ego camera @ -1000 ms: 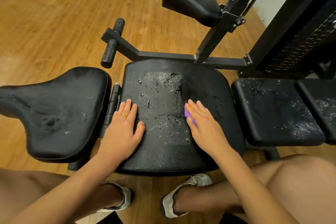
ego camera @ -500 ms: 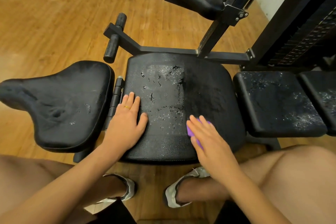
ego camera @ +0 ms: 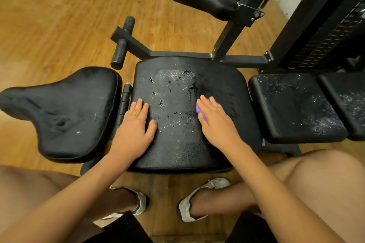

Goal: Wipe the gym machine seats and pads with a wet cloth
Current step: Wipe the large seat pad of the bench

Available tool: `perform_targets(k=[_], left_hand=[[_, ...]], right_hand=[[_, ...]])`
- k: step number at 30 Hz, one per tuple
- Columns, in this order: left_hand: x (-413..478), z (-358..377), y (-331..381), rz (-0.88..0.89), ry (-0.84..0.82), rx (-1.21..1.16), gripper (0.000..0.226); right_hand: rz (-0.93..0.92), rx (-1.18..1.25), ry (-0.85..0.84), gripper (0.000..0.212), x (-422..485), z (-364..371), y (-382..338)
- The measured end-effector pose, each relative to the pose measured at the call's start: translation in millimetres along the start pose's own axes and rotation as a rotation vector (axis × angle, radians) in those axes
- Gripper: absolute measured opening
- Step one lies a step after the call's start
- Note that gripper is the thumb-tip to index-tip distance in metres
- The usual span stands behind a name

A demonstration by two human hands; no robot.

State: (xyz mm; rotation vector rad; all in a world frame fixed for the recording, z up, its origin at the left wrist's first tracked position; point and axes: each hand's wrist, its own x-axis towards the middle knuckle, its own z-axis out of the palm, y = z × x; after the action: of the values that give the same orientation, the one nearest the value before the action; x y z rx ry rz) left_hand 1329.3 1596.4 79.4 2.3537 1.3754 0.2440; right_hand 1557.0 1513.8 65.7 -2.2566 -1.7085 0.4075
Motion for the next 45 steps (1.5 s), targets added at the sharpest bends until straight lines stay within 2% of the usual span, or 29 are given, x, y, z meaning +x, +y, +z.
perform_targets(k=[3, 6, 10, 16, 23, 27, 30, 33, 41, 45], left_hand=[[-1, -1, 1, 0.01, 0.002, 0.003, 0.067], [1, 0, 0, 0.001, 0.006, 0.009, 0.06], [1, 2, -4, 0.009, 0.013, 0.004, 0.059], [0, 1, 1, 0.001, -0.013, 0.012, 0.071], [0, 2, 0, -0.001, 0.007, -0.001, 0.059], [-1, 2, 0, 0.006, 0.003, 0.001, 0.061], [2, 1, -5, 0.018, -0.002, 0.016, 0.071], [3, 4, -12, 0.043, 0.0, 0.022, 0.081], [4, 6, -9, 0.032, -0.004, 0.016, 0.086], [2, 4, -8, 0.036, 0.003, 0.016, 0.087]], right_hand=[[-0.076, 0.013, -0.002, 0.049, -59, 3, -7], [-0.132, 0.023, 0.008, 0.05, -118, 8, -11], [-0.158, 0.036, 0.071, 0.049, -136, 16, -15], [-0.148, 0.047, 0.015, 0.049, -106, 17, -11], [-0.024, 0.017, 0.002, 0.049, -1, 1, -11], [-0.05, 0.054, 0.015, 0.047, -35, 4, -14], [-0.13, 0.094, 0.026, 0.048, -91, 12, -19], [-0.124, 0.156, 0.001, 0.049, -103, 15, -21], [-0.027, 0.074, 0.01, 0.049, 35, 2, -4], [-0.052, 0.07, 0.005, 0.05, 40, -3, -4]])
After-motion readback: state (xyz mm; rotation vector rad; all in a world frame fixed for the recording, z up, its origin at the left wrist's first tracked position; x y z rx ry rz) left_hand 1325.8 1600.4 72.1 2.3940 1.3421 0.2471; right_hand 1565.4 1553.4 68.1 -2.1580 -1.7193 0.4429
